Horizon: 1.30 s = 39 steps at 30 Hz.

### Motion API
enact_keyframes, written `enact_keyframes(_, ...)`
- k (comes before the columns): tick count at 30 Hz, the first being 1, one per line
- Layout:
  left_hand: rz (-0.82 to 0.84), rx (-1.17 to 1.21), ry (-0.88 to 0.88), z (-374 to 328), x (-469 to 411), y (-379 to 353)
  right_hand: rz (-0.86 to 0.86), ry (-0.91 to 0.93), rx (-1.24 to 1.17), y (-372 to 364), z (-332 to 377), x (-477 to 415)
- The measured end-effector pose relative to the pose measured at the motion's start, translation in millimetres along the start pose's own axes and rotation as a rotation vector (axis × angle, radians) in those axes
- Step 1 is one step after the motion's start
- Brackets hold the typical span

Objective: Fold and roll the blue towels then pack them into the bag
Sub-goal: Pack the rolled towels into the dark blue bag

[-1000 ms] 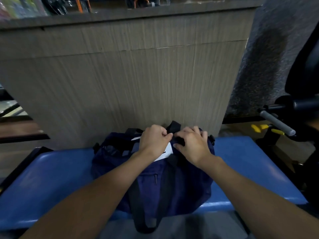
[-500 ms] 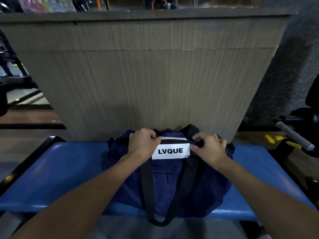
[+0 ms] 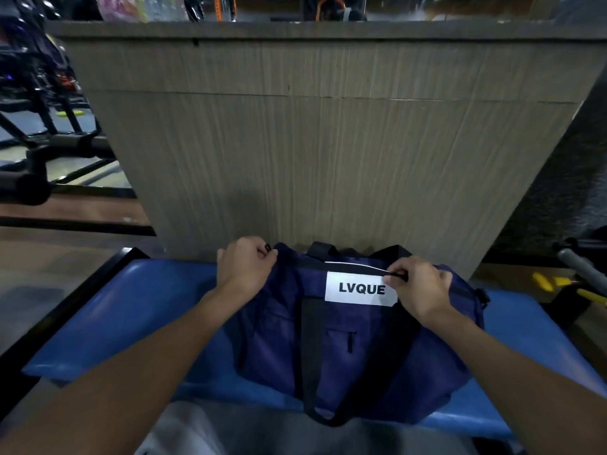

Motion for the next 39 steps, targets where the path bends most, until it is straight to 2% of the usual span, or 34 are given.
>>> enact_keyframes(7, -0.025, 0.004, 0.016, 27.9, -7.4, 7.7, 0.024, -0.004, 0.0, 0.2, 1.4, 1.3)
enact_keyframes(9, -0.017, 0.028, -0.083, 28.5, -4.8, 2.5, 0.041, -0.002, 0.039, 4.0, -2.7, 0.2)
enact_keyframes(11, 0.074, -0.007, -0.216, 27.0, -0.8, -0.3, 0.073, -0.028, 0.12, 13.0, -14.5, -0.6)
enact_keyframes(14, 0.205, -0.207, -0.411, 25.6, 4.9, -4.2, 0.141, -0.083, 0.253, 28.4, -38.0, 1.0)
enact_keyframes(17, 0.189, -0.311, -0.423, 28.6, 4.8, -5.7, 0.163, -0.088, 0.294, 33.8, -54.0, 5.2)
enact_keyframes(20, 0.156, -0.332, -0.451, 31.2, 4.6, -7.7, 0.1, -0.107, 0.223, 33.2, -53.7, 7.4)
enact_keyframes(28, -0.029, -0.166, -0.285, 1.5, -29.7, 7.3, -0.124, -0.191, -0.036, 47.1, -27.1, -24.0)
enact_keyframes(34, -0.013, -0.055, -0.127, -9.7, -54.5, 16.6, -0.196, -0.275, -0.149, 49.7, -10.8, -38.3)
enact_keyframes(39, 0.029, 0.024, -0.072, -1.3, -71.4, 27.5, -0.195, -0.263, -0.184, 46.3, 4.7, -45.9)
Point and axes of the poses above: each hand's wrist, its own x-axis away from the middle knuckle, its own y-axis out of the back of the hand, z = x × y, the point moved 1 cm from there along -x, towards the middle knuckle, and after that the axes turned 8 degrees about -z, right-handed, at the moved point
